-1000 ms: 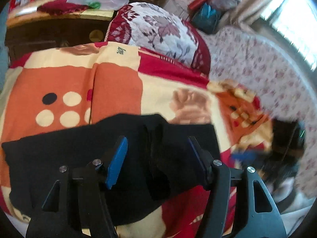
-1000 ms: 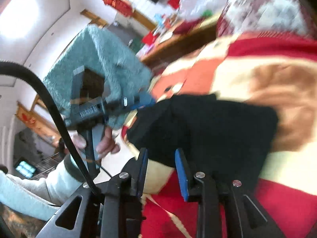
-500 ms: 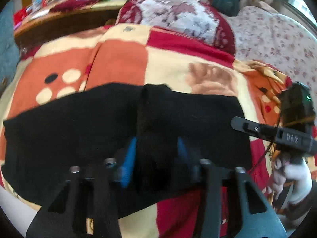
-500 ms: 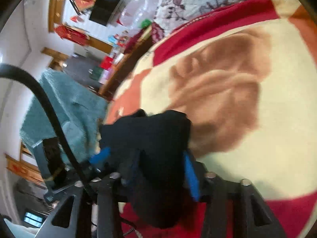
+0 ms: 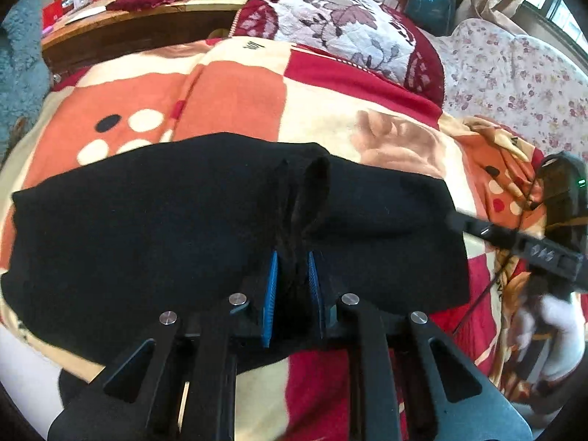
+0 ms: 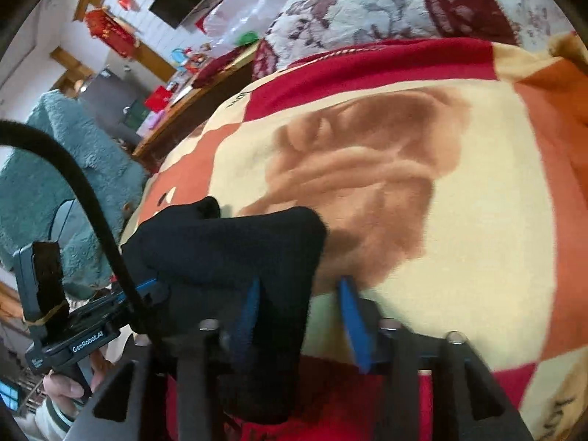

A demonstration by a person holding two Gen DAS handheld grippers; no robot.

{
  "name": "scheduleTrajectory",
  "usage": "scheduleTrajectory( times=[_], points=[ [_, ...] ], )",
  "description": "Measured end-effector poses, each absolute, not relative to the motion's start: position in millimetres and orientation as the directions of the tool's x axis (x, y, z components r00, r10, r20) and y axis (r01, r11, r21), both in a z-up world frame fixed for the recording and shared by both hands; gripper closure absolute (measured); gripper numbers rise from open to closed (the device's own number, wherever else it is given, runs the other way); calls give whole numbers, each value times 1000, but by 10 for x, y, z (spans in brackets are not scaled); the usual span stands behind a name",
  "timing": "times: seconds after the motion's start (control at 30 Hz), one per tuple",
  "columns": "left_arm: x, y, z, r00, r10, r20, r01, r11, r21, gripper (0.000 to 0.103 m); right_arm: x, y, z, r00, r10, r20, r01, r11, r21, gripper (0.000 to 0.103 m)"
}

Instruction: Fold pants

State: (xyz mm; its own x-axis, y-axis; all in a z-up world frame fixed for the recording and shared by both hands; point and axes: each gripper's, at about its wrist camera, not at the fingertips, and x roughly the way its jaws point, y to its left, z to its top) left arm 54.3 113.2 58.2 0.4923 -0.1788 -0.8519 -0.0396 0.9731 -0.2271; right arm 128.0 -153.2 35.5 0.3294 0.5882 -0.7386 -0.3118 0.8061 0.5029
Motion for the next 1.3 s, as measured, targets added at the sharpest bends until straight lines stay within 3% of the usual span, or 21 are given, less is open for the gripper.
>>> scheduleTrajectory(
  times=[0.17, 0.4, 0.43, 0.53, 0.57, 0.87, 1.1, 1.3],
  points=[
    [424, 1285, 664, 508, -166, -845, -82, 968, -239, 87, 1134, -1575, 741, 391, 633, -668, -370, 773, 516, 58],
    [170, 1621, 781, 538, -94, -838, -170, 961, -217, 87, 1018, -913, 866, 286, 732, -618, -510, 663, 549, 58],
    [124, 1693, 797, 541, -70, -838, -191, 960, -203, 85, 1004, -794, 867, 271, 740, -615, -530, 649, 547, 58],
    [23, 1869, 814, 550, -41, -834, -237, 950, -203, 57, 970, -468, 866, 235, 749, -619, -578, 620, 531, 57],
    [-22, 1948, 819, 560, -40, -828, -256, 942, -218, 56, 964, -378, 860, 225, 747, -625, -590, 615, 523, 56],
    [-240, 2417, 761, 563, -16, -826, -372, 888, -271, 56, 931, 461, 823, 123, 726, -676, -701, 546, 459, 54],
    [-624, 2908, 562, 633, -111, -766, -466, 736, -491, 53, 1016, 1050, 762, 51, 700, -712, -768, 483, 420, 51],
    [-769, 3074, 406, 644, -138, -753, -507, 660, -554, 51, 1066, 1570, 689, -12, 673, -740, -823, 414, 390, 50]
  ],
)
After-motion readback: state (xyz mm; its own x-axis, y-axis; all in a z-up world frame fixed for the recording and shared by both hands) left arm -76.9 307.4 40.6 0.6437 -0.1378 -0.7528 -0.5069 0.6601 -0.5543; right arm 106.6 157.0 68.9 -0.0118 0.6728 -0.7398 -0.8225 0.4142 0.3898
